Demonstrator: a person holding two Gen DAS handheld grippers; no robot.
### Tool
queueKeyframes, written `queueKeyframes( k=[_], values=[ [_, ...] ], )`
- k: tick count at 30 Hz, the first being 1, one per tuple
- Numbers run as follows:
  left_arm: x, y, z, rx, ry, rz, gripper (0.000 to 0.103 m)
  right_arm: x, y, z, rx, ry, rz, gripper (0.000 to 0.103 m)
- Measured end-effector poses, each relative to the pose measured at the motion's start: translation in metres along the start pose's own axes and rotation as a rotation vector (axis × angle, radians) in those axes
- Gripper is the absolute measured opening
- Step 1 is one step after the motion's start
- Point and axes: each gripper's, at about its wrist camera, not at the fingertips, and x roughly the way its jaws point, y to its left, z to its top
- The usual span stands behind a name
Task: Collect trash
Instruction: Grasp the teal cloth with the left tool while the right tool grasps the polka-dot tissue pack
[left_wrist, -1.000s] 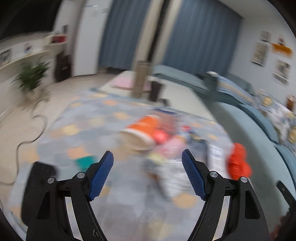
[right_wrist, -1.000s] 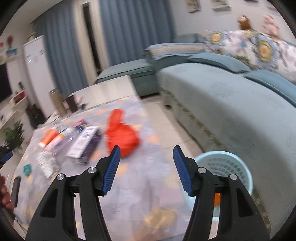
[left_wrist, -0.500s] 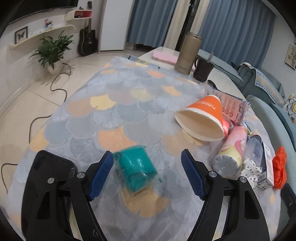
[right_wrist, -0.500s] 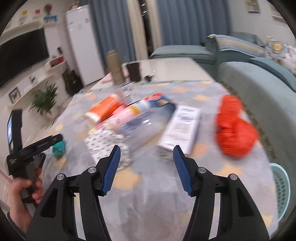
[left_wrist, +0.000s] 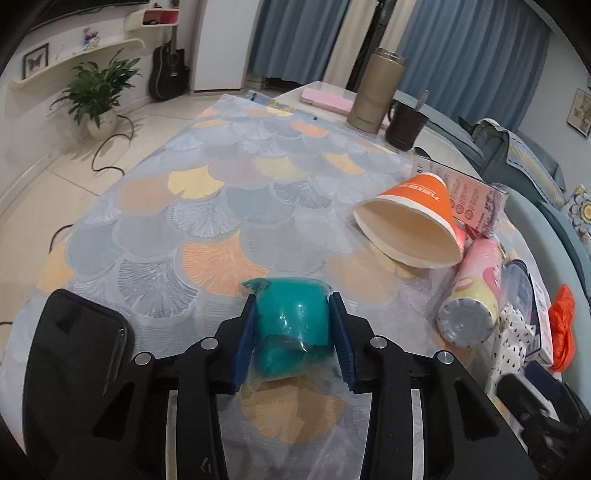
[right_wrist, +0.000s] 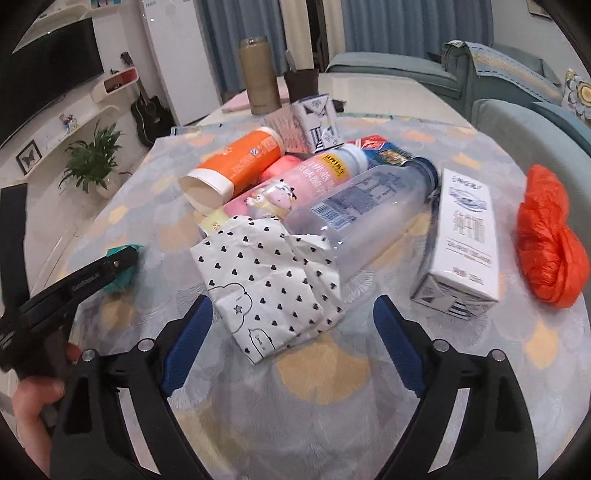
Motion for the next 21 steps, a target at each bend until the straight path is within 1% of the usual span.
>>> queueKeyframes(
  k=[1, 3, 5, 6, 7, 8, 9, 10, 11, 13, 15, 21],
  values=[
    [-0.001, -0.001, 0.000, 0.004, -0.006, -0.005, 0.036, 0.006, 0.001, 0.001, -0.001, 0.021, -0.002, 0.085],
    [-0.003, -0.002, 0.000, 0.010, -0.018, -0.012, 0.036, 0.012, 0.003, 0.002, -0.004, 0.037, 0.004, 0.085],
    [-0.005, -0.004, -0.001, 0.018, -0.028, -0.025, 0.036, 0.018, 0.004, 0.002, -0.007, 0.052, -0.016, 0.082],
    [-0.006, -0.005, -0.001, 0.024, -0.033, -0.029, 0.036, 0.021, 0.003, 0.001, -0.001, 0.070, -0.012, 0.065],
    [-0.008, -0.006, -0.002, 0.029, -0.039, -0.033, 0.036, 0.021, 0.003, 0.001, 0.000, 0.076, -0.011, 0.054],
    [-0.010, -0.007, -0.002, 0.036, -0.049, -0.041, 0.036, 0.019, 0.002, 0.000, -0.002, 0.069, -0.008, 0.048],
    [-0.012, -0.009, -0.003, 0.042, -0.058, -0.050, 0.036, 0.017, 0.001, -0.002, -0.002, 0.070, 0.001, 0.033],
    [-0.014, -0.010, -0.003, 0.046, -0.062, -0.061, 0.036, 0.016, 0.000, -0.004, -0.002, 0.072, 0.011, 0.020],
    [-0.017, -0.012, -0.005, 0.049, -0.070, -0.085, 0.036, 0.015, 0.000, -0.006, -0.001, 0.071, 0.013, 0.016],
    [-0.022, -0.016, -0.007, 0.055, -0.085, -0.136, 0.036, 0.010, -0.004, -0.010, 0.011, 0.060, 0.032, 0.004],
    [-0.031, -0.024, -0.009, 0.078, -0.106, -0.171, 0.036, 0.001, -0.008, -0.013, 0.022, 0.042, 0.053, 0.004],
    [-0.058, -0.052, -0.009, 0.133, -0.163, -0.266, 0.036, -0.034, -0.021, -0.014, 0.037, -0.026, 0.066, 0.004]
  ],
)
